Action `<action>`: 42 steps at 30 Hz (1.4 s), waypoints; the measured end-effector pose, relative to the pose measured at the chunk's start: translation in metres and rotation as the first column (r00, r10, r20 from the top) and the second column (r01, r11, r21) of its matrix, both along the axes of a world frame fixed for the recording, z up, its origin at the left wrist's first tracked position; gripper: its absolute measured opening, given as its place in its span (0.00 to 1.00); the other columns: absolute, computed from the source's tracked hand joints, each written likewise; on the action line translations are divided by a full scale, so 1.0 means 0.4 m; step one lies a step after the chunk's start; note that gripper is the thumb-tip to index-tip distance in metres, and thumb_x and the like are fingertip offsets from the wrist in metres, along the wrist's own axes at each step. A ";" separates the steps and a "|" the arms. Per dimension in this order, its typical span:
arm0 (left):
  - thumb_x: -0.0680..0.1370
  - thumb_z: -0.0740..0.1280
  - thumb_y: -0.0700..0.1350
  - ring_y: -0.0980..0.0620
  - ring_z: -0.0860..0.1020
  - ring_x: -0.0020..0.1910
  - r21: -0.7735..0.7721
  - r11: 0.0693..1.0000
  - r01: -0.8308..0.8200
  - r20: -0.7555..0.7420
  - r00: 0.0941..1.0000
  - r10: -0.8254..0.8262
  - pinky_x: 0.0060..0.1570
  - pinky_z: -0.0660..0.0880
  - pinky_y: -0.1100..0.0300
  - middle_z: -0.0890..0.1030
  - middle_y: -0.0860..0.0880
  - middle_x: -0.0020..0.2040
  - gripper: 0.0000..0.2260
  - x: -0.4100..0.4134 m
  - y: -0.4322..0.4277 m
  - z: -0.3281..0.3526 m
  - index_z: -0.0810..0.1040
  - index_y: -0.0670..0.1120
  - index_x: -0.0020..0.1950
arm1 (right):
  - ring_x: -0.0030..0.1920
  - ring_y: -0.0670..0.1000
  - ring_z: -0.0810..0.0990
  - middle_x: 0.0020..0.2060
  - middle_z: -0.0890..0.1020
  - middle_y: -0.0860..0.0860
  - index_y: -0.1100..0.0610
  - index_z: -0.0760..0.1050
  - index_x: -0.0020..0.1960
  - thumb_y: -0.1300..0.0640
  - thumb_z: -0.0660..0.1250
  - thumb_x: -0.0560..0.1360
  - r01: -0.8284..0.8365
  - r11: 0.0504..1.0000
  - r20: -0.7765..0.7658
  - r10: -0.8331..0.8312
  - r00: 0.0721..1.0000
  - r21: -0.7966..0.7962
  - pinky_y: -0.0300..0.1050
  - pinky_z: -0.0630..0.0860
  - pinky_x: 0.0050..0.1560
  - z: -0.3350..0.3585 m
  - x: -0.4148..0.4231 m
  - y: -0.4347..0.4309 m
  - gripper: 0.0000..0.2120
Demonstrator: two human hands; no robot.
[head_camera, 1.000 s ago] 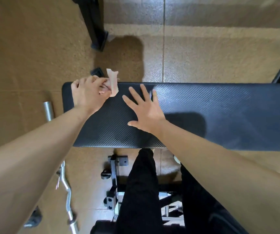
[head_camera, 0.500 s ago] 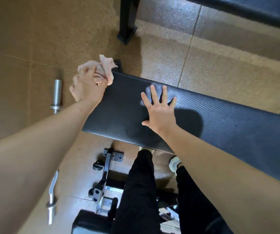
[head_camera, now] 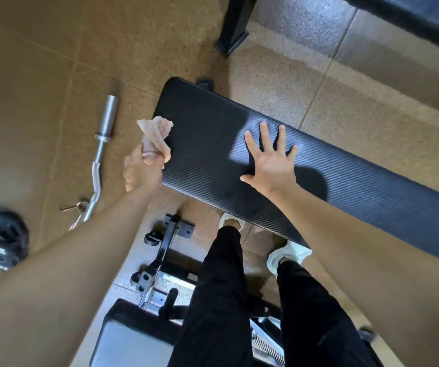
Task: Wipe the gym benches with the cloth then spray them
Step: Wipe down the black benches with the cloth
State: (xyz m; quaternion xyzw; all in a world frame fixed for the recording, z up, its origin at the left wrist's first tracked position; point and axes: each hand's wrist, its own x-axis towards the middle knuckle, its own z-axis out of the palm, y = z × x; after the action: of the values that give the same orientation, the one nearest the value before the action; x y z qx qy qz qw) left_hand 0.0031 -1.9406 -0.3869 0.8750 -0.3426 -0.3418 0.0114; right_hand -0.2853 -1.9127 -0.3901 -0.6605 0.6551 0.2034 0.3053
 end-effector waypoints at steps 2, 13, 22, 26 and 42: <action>0.72 0.70 0.59 0.48 0.79 0.61 -0.015 0.995 -0.098 -0.029 0.995 0.098 0.60 0.78 0.47 0.77 0.53 0.65 0.31 -0.003 0.035 0.010 0.70 0.58 0.75 | 0.79 0.68 0.35 0.82 0.36 0.52 0.44 0.38 0.82 0.35 0.70 0.73 -0.001 1.000 0.000 0.001 1.000 0.006 0.77 0.52 0.74 0.000 0.001 0.000 0.52; 0.79 0.68 0.50 0.49 0.83 0.50 0.269 0.596 -0.757 -0.436 0.456 0.776 0.45 0.77 0.57 0.85 0.49 0.47 0.14 -0.076 0.143 0.026 0.81 0.45 0.60 | 0.79 0.69 0.36 0.82 0.37 0.54 0.46 0.40 0.83 0.39 0.69 0.76 -0.072 0.997 -0.008 0.072 0.997 0.023 0.76 0.55 0.74 0.007 -0.017 -0.003 0.48; 0.82 0.65 0.55 0.38 0.79 0.63 0.559 0.509 -0.654 -0.523 0.198 0.829 0.66 0.73 0.37 0.82 0.42 0.62 0.15 -0.120 0.223 0.044 0.79 0.46 0.61 | 0.80 0.67 0.38 0.83 0.41 0.53 0.45 0.49 0.82 0.42 0.68 0.78 -0.090 0.996 0.084 0.088 0.993 0.023 0.74 0.53 0.75 0.013 -0.049 0.001 0.40; 0.83 0.63 0.57 0.37 0.81 0.61 0.600 0.509 -0.617 -0.501 0.206 0.840 0.62 0.75 0.37 0.83 0.41 0.61 0.17 -0.151 0.255 0.035 0.79 0.47 0.64 | 0.81 0.64 0.49 0.82 0.54 0.54 0.50 0.62 0.79 0.46 0.68 0.79 -0.117 0.989 0.192 0.133 0.972 -0.094 0.67 0.55 0.78 0.018 -0.106 0.056 0.31; 0.82 0.64 0.59 0.42 0.80 0.61 0.698 0.515 -0.497 -0.392 0.337 0.856 0.55 0.78 0.42 0.81 0.44 0.64 0.19 -0.458 0.415 0.048 0.76 0.51 0.70 | 0.80 0.66 0.51 0.82 0.54 0.56 0.49 0.60 0.80 0.49 0.72 0.77 0.296 0.951 0.065 -0.291 0.955 -0.089 0.72 0.58 0.74 0.023 -0.463 0.520 0.36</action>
State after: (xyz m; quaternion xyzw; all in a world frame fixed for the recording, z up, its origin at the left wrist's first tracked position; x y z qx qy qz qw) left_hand -0.1801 -1.7747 -0.3675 0.7056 0.1948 -0.6765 0.0808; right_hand -0.4703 -1.7047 -0.3810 -0.5751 0.7470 0.1064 0.3161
